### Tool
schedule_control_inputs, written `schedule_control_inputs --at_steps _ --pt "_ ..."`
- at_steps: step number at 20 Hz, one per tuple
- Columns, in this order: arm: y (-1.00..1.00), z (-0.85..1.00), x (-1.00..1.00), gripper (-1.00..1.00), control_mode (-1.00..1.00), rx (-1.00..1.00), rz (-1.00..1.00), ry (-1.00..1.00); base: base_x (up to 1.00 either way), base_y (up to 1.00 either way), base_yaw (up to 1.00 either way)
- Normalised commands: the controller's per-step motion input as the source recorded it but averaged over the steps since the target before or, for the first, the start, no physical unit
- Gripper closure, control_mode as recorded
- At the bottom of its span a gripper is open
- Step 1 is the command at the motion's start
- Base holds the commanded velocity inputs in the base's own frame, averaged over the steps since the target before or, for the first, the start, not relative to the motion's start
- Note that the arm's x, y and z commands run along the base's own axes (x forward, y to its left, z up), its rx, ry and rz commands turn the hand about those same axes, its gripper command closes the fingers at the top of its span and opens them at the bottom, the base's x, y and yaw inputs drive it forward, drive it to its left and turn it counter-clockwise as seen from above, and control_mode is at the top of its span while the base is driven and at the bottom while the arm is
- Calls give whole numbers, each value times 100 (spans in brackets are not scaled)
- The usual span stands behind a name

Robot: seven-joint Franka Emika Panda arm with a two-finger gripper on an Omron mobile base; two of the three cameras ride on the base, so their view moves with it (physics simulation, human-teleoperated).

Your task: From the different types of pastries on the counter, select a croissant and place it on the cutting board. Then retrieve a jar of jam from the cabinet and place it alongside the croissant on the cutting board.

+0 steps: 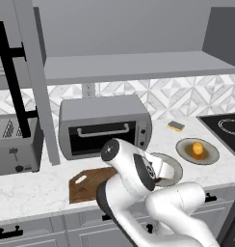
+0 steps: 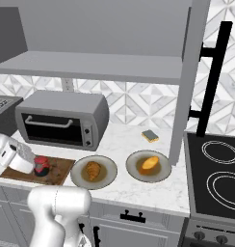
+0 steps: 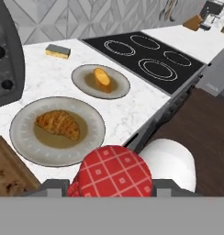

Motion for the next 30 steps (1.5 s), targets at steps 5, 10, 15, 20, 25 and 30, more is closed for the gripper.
schedule_control_inputs --at_steps 5,10,15,20,25,30 --pt "0 -2 63 100 -100 0 -11 -1 0 0 0" --pt "22 -9 33 100 -100 0 -14 0 0 0 0" --pt "29 -28 13 100 -100 2 -14 0 0 0 0" --pt "27 -15 15 100 -100 0 -11 0 0 0 0" --pt "1 -5 0 100 -100 0 0 0 0 0 0" --pt "10 -22 0 100 -100 0 0 -2 0 0 0"
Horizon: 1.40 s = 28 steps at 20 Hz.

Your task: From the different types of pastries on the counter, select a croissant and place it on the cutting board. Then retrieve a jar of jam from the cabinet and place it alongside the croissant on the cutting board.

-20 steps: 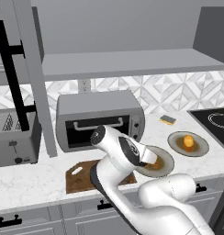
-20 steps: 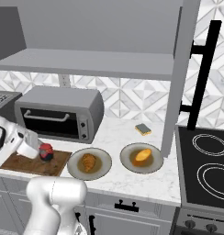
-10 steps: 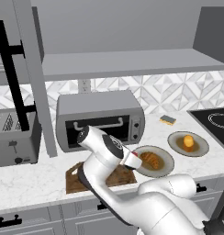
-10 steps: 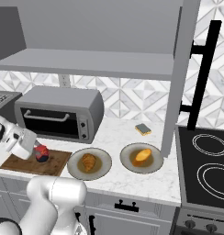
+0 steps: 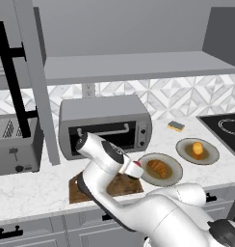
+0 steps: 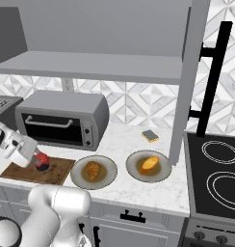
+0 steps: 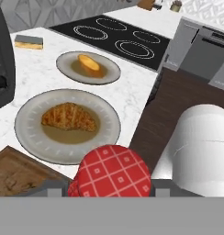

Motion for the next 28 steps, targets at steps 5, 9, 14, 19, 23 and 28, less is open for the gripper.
schedule_control_inputs --at_steps 5,9,14,19,23,28 --pt "9 -13 10 100 -100 0 0 -13 0 0 0" --pt "3 0 17 100 -100 2 0 -11 0 0 0" --pt "2 -1 11 100 -100 13 0 -3 0 0 0" --pt "19 -7 15 100 -100 11 0 -1 0 0 0" --pt "20 -21 16 100 -100 -3 0 -1 0 0 0" --pt "2 -26 10 100 -100 -14 0 0 0 0 0"
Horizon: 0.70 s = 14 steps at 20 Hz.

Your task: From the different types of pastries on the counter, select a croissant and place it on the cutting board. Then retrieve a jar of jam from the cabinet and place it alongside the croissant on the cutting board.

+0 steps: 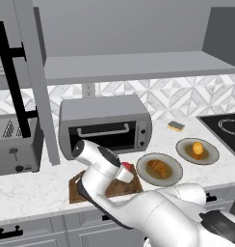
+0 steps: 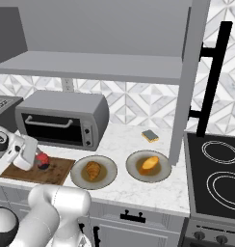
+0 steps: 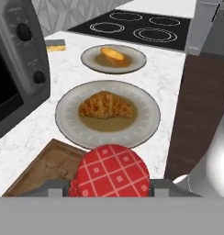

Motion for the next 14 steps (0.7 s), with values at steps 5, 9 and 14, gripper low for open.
schedule_control_inputs --at_steps 5,9,14 --pt "2 -19 11 100 -100 -7 0 0 0 0 0" --pt "0 -17 7 100 -100 -1 0 0 0 0 0" --pt "1 -26 16 100 -100 0 0 0 0 0 0"
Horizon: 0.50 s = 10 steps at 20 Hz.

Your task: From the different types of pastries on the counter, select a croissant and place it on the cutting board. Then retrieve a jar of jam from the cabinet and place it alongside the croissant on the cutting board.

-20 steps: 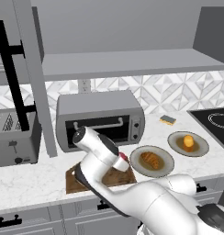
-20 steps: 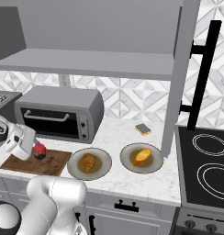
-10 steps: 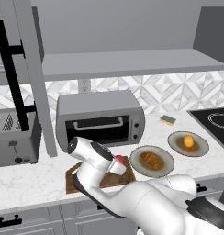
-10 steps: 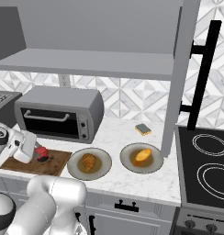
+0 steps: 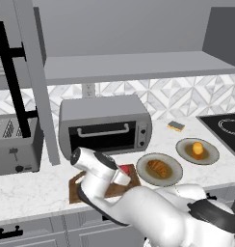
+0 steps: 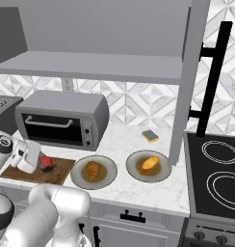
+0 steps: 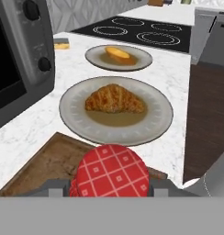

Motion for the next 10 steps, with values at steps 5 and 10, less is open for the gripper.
schedule_control_inputs --at_steps 5,10 --pt "1 -31 17 100 -100 0 0 0 0 0 0" --pt "1 -21 13 100 -100 0 0 0 0 0 0"
